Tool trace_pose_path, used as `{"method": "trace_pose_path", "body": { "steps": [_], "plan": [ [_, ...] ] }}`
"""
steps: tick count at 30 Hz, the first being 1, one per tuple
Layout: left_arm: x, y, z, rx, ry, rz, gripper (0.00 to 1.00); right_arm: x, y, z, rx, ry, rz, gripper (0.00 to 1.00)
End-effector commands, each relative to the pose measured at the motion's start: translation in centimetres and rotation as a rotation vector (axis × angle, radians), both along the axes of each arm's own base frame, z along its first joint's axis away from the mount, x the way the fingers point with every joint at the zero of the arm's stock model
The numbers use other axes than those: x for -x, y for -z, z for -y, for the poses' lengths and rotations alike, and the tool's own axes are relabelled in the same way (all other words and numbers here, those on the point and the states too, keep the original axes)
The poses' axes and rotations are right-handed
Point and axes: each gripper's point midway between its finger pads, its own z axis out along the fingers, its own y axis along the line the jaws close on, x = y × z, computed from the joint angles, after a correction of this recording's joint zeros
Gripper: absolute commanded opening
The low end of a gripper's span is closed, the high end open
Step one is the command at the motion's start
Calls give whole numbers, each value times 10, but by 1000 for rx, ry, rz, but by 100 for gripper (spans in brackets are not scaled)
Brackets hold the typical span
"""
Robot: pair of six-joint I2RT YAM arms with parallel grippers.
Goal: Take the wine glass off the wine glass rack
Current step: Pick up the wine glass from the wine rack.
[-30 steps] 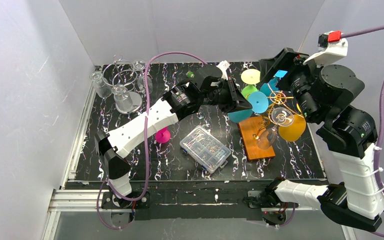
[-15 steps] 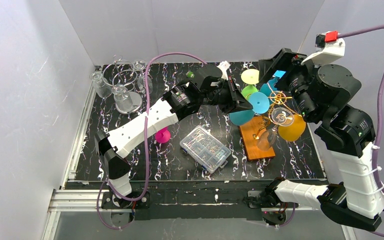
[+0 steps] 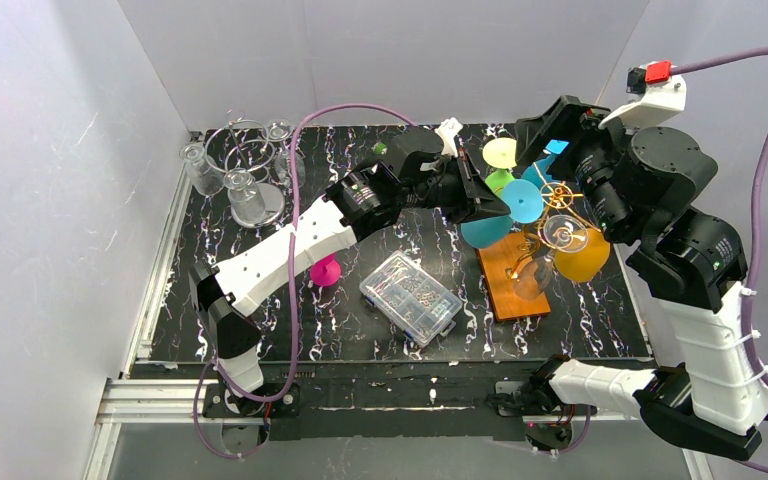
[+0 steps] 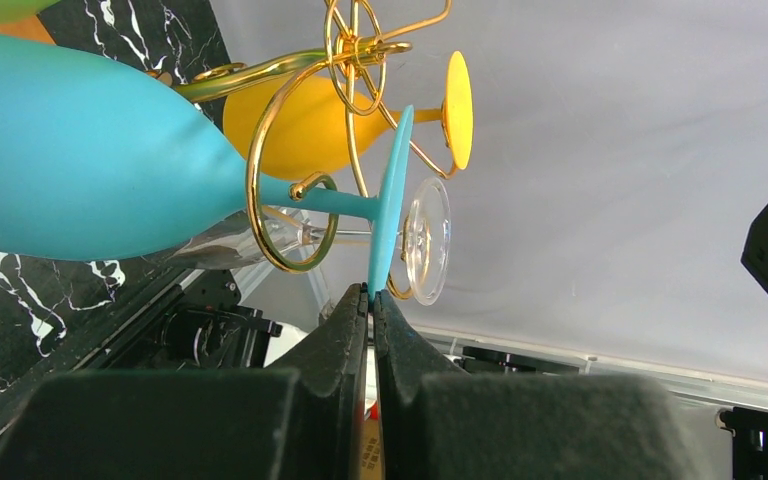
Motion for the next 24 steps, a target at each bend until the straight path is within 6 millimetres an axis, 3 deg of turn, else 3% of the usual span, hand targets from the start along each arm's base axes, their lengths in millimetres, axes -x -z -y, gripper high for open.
{"method": "trace_pose_path", "body": {
  "steps": [1,24],
  "plan": [
    [14,-45,-11,95,19,58,0,0,-15,8,-32,32,43,100],
    [-7,-33,-21,91,-83,-8,0,-2,-10,6,-26,35,37,100]
  ]
}}
